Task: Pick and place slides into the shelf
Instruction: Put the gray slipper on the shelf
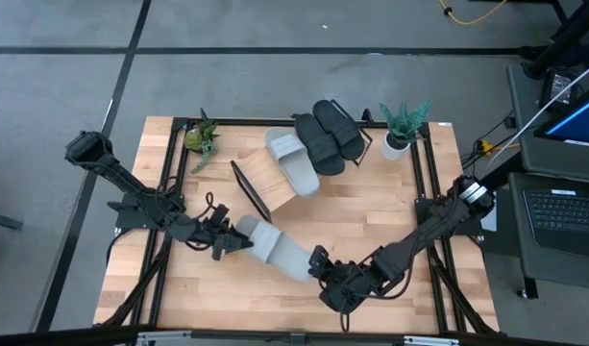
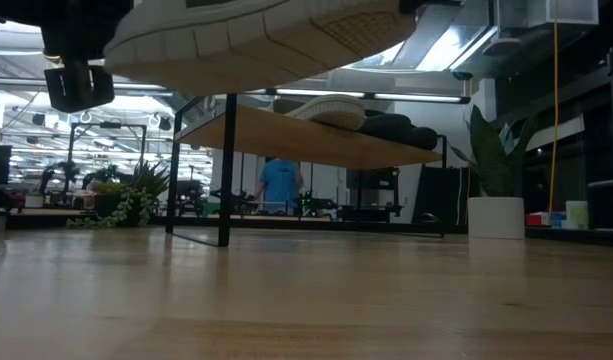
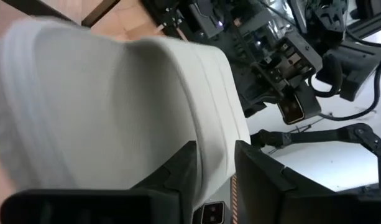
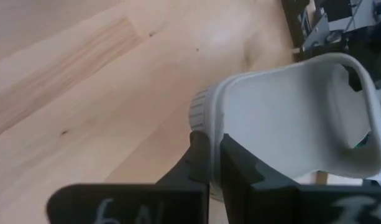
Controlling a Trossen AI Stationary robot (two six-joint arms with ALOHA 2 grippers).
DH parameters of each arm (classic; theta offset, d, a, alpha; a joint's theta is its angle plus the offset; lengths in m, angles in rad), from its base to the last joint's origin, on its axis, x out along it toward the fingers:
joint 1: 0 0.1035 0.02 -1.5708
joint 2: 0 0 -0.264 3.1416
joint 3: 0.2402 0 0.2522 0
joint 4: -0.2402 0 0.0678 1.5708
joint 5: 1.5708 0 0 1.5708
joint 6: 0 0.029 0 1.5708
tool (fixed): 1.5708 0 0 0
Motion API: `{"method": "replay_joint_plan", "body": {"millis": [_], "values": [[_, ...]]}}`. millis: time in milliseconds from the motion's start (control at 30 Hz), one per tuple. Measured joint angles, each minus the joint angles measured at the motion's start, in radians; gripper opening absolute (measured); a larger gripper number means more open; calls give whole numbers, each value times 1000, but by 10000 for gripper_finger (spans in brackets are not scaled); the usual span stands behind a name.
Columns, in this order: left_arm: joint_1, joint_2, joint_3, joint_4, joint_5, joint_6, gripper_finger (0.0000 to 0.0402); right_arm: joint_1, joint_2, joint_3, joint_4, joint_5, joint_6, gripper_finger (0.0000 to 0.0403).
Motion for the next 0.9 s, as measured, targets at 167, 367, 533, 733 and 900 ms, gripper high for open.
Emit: {"method": "replay_joint_plan", "body": {"millis": [167,367,533,733,900], "values": [[8,-6,0,12,42,23,107,21,0,0,0,6,4,17],[1,-7,0,92,50,30,99,46,-1,0,0,5,66,17],[-19,-7,0,224,51,110,88,70,-1,0,-9,3,109,17],[-62,-7,0,310,51,227,64,103,-1,0,-18,120,108,17],[-102,-7,0,324,66,356,22,110,-1,51,-67,198,109,17]]}}
